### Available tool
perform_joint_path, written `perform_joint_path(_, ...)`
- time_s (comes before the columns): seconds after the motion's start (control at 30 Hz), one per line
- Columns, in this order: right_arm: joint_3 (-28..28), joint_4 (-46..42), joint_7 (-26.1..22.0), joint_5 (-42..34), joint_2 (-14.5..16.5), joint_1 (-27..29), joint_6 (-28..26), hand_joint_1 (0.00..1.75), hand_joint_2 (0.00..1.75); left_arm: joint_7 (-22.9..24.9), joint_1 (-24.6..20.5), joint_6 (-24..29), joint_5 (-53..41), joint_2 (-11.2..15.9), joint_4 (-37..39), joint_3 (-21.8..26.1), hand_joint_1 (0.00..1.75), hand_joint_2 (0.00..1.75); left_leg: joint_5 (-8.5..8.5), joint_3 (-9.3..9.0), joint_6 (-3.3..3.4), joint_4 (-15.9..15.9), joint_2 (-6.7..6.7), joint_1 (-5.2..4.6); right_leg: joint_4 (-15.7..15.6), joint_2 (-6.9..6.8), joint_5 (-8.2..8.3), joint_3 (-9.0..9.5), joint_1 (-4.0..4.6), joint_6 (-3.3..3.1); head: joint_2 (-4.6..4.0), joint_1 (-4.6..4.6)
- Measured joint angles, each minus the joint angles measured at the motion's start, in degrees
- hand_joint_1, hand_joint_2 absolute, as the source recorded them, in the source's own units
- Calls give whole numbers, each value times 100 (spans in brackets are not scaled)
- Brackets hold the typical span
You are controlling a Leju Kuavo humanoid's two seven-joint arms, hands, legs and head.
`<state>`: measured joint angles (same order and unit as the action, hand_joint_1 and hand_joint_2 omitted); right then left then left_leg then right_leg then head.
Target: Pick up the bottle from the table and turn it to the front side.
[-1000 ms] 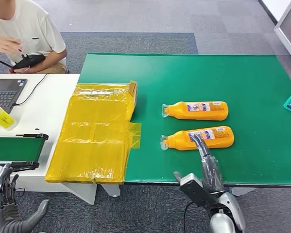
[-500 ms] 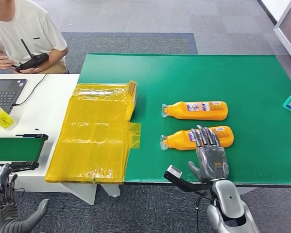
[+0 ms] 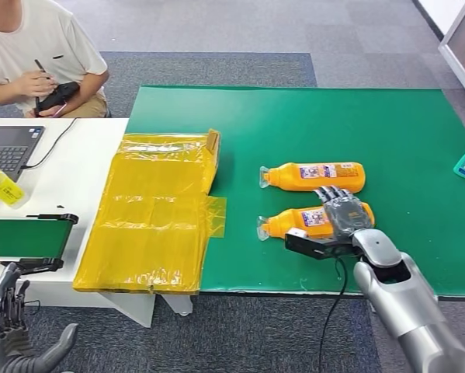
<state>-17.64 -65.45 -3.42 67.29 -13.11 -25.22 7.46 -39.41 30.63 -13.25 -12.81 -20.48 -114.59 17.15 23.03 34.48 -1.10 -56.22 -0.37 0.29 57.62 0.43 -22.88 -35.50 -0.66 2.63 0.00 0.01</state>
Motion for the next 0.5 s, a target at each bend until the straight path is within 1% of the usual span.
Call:
perform_joint_path(0.1, -135, 393, 38, -187, -177, -331, 95, 0, 175, -29, -1, -50, 19, 0, 1, 39, 0, 175, 0, 0, 0, 0, 0, 0, 0, 0, 0, -1, 0, 0, 0, 1)
perform_joint_path(0.23, -250, 694, 86, -320, -377, -633, 192, 0, 175, -40, 2, -72, 57, 0, 1, 87, 0, 175, 0, 1, 0, 0, 0, 0, 0, 0, -1, -1, 0, 0, 0, 1)
perform_joint_path(0.3, -286, 774, 97, -349, -445, -726, 221, 0, 175, -41, 3, -77, 70, 0, 1, 107, 0, 175, 0, 1, 0, 0, 0, 0, 0, 0, -1, -1, 0, 0, 0, 1)
perform_joint_path(0.43, -300, 798, 99, -354, -467, -756, 229, 0, 175, -41, 4, -79, 77, 0, 1, 113, 0, 175, 0, 1, 0, 0, 0, 0, 0, 0, -1, -1, 0, 1, 0, 2)
perform_joint_path(0.47, -319, 823, 104, -374, -492, -788, 274, 0, 175, -44, 4, -85, 84, 0, 1, 121, 0, 175, 1, 1, 0, 0, 0, 0, 0, 0, -1, -1, 0, 1, 0, 1)
perform_joint_path(0.5, -387, 901, 89, -468, -563, -869, 429, 0, 175, -47, 6, -92, 127, 0, 1, 144, 0, 175, 1, 1, 0, 0, 0, 0, 0, -1, -1, -1, 0, 1, 0, 1)
